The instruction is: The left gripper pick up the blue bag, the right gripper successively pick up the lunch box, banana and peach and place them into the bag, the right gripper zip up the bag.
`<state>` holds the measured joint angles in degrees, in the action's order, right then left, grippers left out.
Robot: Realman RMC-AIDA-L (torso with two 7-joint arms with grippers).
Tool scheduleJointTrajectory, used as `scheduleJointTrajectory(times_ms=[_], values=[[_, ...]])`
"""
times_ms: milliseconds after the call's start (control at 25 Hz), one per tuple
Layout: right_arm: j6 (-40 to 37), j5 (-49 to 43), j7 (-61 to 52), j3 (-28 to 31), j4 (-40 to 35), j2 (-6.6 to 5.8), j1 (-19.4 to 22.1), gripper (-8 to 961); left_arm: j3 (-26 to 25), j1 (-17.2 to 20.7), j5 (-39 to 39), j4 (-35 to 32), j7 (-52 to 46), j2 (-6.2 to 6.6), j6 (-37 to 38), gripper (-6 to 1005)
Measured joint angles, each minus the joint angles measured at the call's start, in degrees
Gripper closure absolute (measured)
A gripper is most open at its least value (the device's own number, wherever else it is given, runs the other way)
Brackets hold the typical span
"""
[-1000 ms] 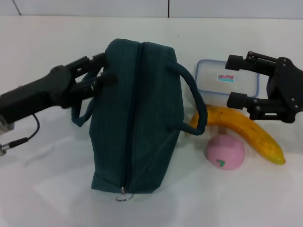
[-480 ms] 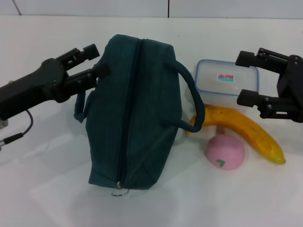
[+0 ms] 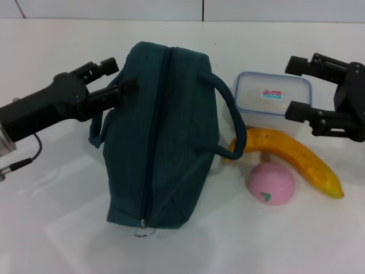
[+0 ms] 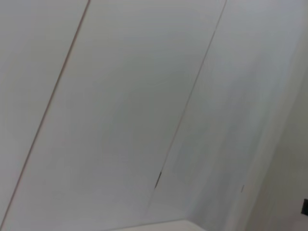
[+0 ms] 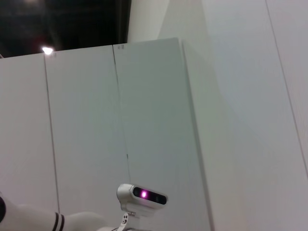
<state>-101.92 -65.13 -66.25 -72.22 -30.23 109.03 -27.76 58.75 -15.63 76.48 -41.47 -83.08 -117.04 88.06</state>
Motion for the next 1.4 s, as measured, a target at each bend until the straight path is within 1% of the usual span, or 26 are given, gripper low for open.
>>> scheduleJointTrajectory(times_ms=[40, 120, 280, 440, 520, 720, 960, 1080, 1280, 1400], values=[[0.31, 0.00, 0.00, 0.00, 0.00, 0.04, -0.07, 96, -0.90, -0.43, 1.28, -0.02, -0.31, -0.39, -0.06, 151], [0.91, 0.00, -0.02, 0.00, 0.00, 0.13, -0.15, 96, -1.58, -1.35, 2.90, 0.07, -0.94, -0.77, -0.08, 151], [1.44, 0.02, -0.01, 0.00, -0.01, 0.24, -0.28, 96, -1.69, -3.54, 5.18, 1.07, -1.85, -0.85, -0.07, 152], [3.11, 0.01, -0.01, -0.03, 0.04, 0.65, -0.31, 96, -2.20, -5.35, 5.53, 3.35, -2.84, -0.60, -1.66, 152], [3.67, 0.01, -0.01, -0.03, 0.08, 0.84, -0.11, 97, -2.71, -5.53, 5.51, 3.79, -2.87, -0.49, -2.84, 152], [3.93, -0.24, 0.81, -0.03, 0.97, 0.96, 0.34, 97, -3.75, -5.53, 5.52, 3.93, 0.17, -0.72, -3.57, 170], [6.15, -1.24, 1.28, 0.51, 2.12, 0.25, 2.42, 97, -3.54, -5.64, 6.57, 4.27, 3.86, -0.90, -5.25, 192], [8.15, -1.33, 1.28, 2.51, 4.43, 0.05, 3.46, 97, -3.54, -6.54, 7.53, 5.09, 6.00, -1.25, -5.39, 435], [10.97, -2.30, 0.95, 3.08, 7.01, -0.29, 3.86, 97, -3.54, -7.59, 7.57, 6.05, 8.19, -1.72, -5.32, 657], [12.39, -4.86, -0.27, 3.12, 7.57, -0.43, 3.87, 97, -3.64, -7.70, 7.26, 6.05, 9.03, -1.86, -5.21, 775]])
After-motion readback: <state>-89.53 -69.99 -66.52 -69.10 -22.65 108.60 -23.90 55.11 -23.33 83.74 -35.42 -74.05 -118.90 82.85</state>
